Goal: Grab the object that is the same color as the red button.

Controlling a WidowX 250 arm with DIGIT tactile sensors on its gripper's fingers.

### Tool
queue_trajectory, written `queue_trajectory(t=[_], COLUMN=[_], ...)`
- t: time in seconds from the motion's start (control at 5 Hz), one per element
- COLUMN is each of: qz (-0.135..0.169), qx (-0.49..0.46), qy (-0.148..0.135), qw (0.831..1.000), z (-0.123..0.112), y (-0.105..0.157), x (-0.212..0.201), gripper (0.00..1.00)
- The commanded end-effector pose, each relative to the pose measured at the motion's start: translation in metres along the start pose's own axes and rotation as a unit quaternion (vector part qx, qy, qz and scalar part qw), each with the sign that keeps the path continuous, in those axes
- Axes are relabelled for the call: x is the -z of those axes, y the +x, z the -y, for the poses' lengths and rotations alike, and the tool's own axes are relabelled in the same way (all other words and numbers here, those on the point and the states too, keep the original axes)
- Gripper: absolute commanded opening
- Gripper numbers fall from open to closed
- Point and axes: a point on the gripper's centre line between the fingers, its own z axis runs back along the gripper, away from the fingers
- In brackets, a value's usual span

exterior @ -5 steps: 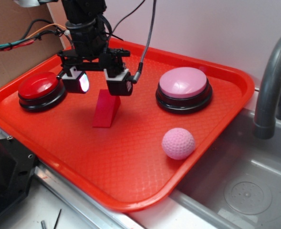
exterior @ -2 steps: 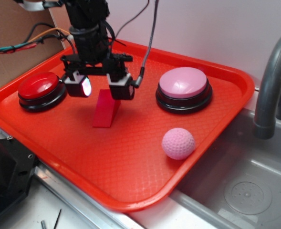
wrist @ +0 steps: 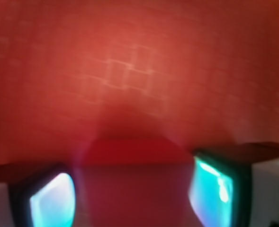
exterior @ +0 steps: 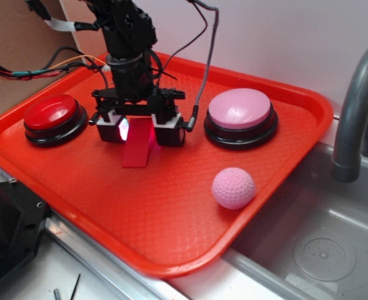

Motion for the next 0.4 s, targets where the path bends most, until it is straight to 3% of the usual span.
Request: queue_trajectory(t=[0.0, 0.2], qz=[0.012, 0.019], qx=[0.001, 0.027], qy=[-0.010, -0.011], qw=[1.000, 0.999], z=[0.004, 0.004], y=[0.002, -0.001], x=[-0.005, -0.021], gripper=[0.00, 0.00])
